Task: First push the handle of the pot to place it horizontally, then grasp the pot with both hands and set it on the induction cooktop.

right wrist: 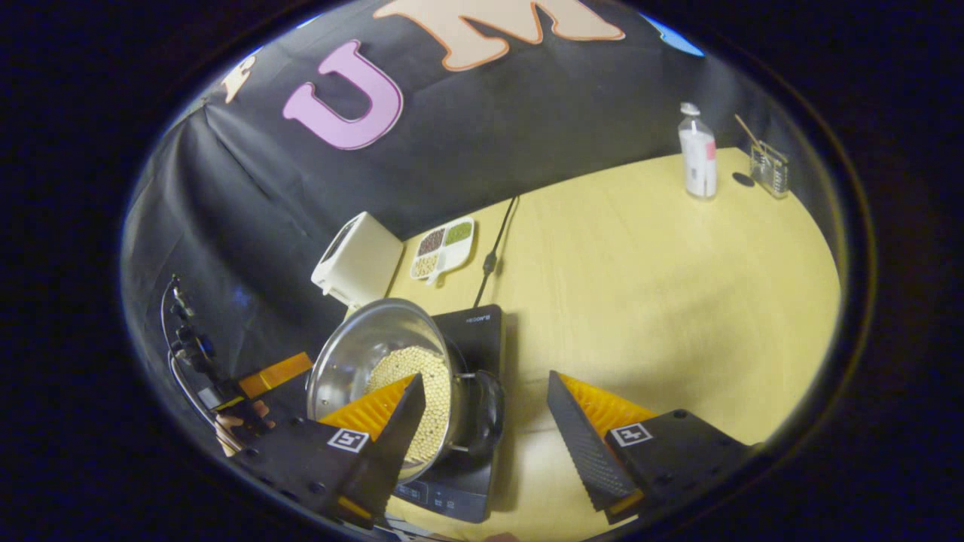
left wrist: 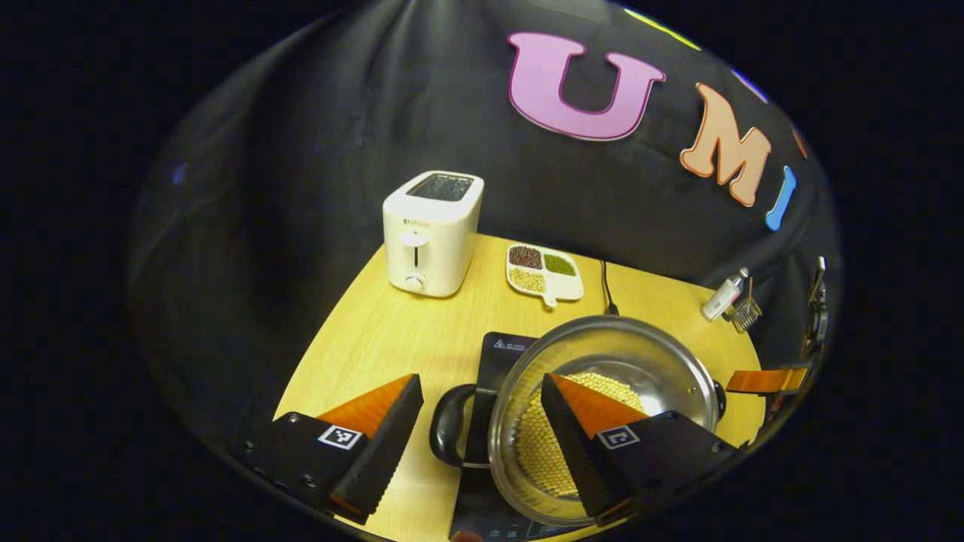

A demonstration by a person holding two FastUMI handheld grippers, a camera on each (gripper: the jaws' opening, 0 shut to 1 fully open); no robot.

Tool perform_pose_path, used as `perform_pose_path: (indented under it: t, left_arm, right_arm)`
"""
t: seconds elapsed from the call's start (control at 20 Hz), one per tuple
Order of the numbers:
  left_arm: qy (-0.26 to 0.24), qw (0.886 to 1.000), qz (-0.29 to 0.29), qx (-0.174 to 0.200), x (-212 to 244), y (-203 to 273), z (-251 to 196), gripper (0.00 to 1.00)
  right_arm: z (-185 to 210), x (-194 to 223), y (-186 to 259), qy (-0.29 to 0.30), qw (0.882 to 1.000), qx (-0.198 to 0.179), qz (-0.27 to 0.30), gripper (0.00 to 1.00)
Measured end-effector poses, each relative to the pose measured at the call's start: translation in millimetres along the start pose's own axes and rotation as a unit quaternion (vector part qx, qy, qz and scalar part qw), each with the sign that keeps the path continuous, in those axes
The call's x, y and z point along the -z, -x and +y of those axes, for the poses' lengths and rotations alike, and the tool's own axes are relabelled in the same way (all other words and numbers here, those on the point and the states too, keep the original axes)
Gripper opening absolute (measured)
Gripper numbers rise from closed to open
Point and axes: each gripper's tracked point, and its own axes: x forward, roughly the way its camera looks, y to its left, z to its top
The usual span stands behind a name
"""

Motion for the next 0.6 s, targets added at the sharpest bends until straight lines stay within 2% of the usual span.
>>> perform_pose_path:
  t: [0.35,0.45,0.5,0.6]
  left_arm:
    - [0.037,0.996,-0.055,-0.053,-4,74,-44,0.97]
    - [0.030,0.993,-0.082,-0.077,-11,104,-58,0.97]
    - [0.023,0.991,-0.097,-0.087,-17,119,-66,0.97]
    - [0.009,0.987,-0.127,-0.095,-26,154,-94,0.97]
  right_arm:
    - [-21,-33,92,0.097,0.993,-0.005,-0.069,0.92]
    - [-30,-51,122,0.118,0.988,-0.007,-0.098,0.92]
    - [-33,-60,138,0.126,0.986,-0.009,-0.112,0.99]
    - [-42,-78,170,0.146,0.979,-0.010,-0.144,1.00]
